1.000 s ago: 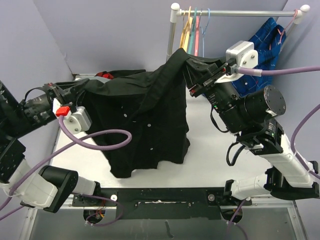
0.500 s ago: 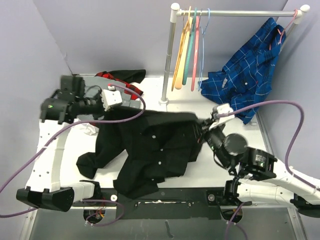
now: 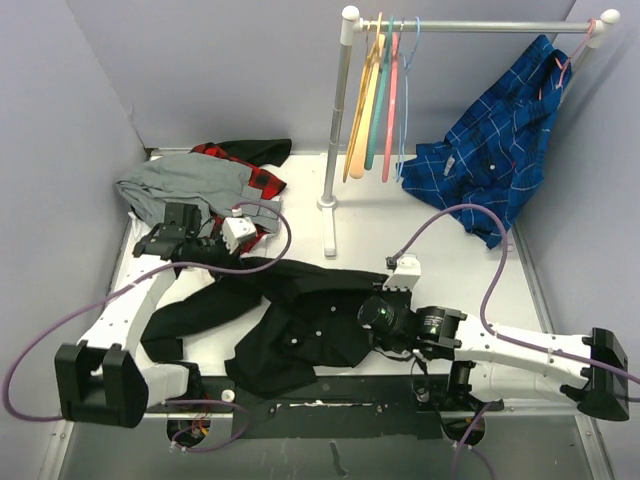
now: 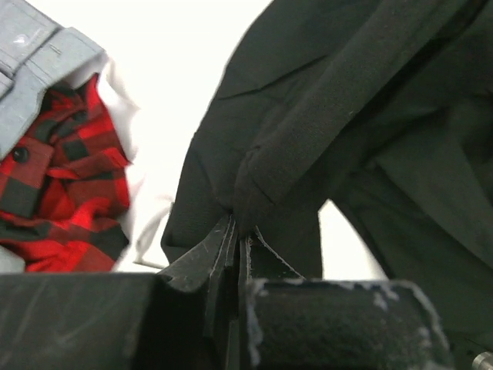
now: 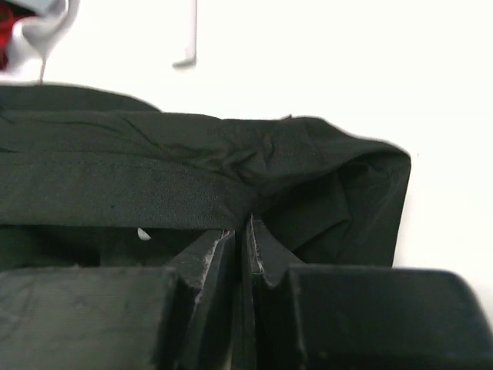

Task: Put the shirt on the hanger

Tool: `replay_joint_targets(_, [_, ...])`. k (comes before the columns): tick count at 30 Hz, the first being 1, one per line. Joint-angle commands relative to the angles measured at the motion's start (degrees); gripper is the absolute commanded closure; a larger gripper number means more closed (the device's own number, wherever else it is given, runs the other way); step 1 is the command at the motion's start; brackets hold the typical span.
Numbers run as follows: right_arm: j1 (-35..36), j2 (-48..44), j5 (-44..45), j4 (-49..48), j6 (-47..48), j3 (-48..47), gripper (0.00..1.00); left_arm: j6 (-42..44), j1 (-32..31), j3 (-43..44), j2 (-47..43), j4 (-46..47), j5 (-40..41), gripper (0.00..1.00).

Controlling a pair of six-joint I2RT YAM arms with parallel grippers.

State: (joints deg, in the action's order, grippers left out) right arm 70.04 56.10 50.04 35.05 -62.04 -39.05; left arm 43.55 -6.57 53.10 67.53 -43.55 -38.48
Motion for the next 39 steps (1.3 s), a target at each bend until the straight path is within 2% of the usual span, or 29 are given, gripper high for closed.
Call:
replay_joint_targets(1, [-5.49, 0.68, 9.20, -10.51, 6.22, -2.64, 1.00, -2.53, -1.73, 5.09, 7.97, 14.68, 7.52, 1.00])
replay_joint_targets(6, [-19.09, -3.37, -5.17, -30.69, 15.02, 6.27, 1.00, -2.32, -3.22, 15.39, 20.50, 16.77, 12.74, 1.00])
replay_joint_targets(10, [-25.09, -0.72, -12.63, -34.63, 16.68, 7.40, 1.00, -4.41, -4.10, 22.31, 27.12, 16.19, 14.25, 1.00])
replay_joint_targets(14, [-27.06, 4.67, -17.67, -38.28, 17.39, 7.07, 1.00, -7.74, -7.91, 24.62, 29.50, 16.54, 18.89, 1.00])
replay_joint_targets(15, [-27.26, 5.71, -18.52, -39.25, 17.23, 7.06, 1.00, -9.05, -9.06, 24.87, 29.72, 16.57, 20.77, 0.85])
replay_joint_targets(16, [-27.56, 6.61, -19.32, -40.21, 17.17, 6.99, 1.00, -10.87, -10.25, 25.10, 29.65, 16.52, 23.02, 0.55])
replay_joint_targets(17, [-27.89, 7.60, -20.31, -41.00, 17.13, 6.86, 1.00, -12.72, -11.33, 25.49, 29.18, 16.08, 25.20, 0.10])
replay_joint_targets(18, [-28.31, 8.38, -21.34, -41.65, 17.24, 6.55, 1.00, -14.20, -12.29, 26.54, 28.51, 14.16, 27.10, 0.03])
replay_joint_targets(19, [-28.62, 9.08, -22.33, -42.13, 17.47, 6.08, 1.00, -15.41, -13.30, 28.00, 27.58, 11.25, 29.08, 0.02])
replay_joint_targets(20, [-28.83, 9.80, -23.00, -42.50, 17.91, 5.67, 1.00, -16.48, -13.44, 29.72, 26.19, 7.85, 27.78, 0.02])
replay_joint_targets(22, [-29.00, 10.65, -23.48, -42.88, 18.28, 4.96, 1.00, -19.73, -11.62, 32.00, 22.38, 0.93, 17.66, 0.02])
replay_joint_targets(24, [-29.30, 11.18, -23.58, -43.36, 18.59, 4.46, 1.00, -27.09, -9.56, 28.95, 16.80, 1.62, 6.33, 0.02])
replay_joint_targets(26, [-29.53, 11.84, -23.75, -43.48, 18.99, 3.92, 1.00, -32.61, -10.43, 21.84, 11.48, 7.40, -0.54, 0.02])
replay_joint_targets(29, [-29.96, 12.77, -24.33, -44.36, 19.04, 3.72, 1.00, -36.85, -17.67, 13.70, 8.41, 15.97, 6.15, 0.02])
replay_joint_targets(31, [-30.18, 13.24, -24.98, -44.82, 18.81, 3.59, 1.00, -39.36, -18.55, 11.95, 10.38, 19.24, 10.00, 0.02])
replay_joint_targets(33, [-30.18, 13.41, -25.32, -45.15, 18.67, 3.39, 1.00, -40.39, -18.57, 10.93, 13.03, 22.34, 13.00, 0.09])
replay_joint_targets(35, [-30.23, 13.15, -25.22, -45.15, 18.27, 3.28, 1.00, -40.10, -18.69, 9.46, 14.81, 26.68, 12.34, 0.18])
replay_joint_targets(39, [-30.17, 11.95, -24.74, -44.20, 18.18, 2.98, 1.00, -38.64, -19.78, 10.12, 21.12, 29.98, 13.48, 0.24])
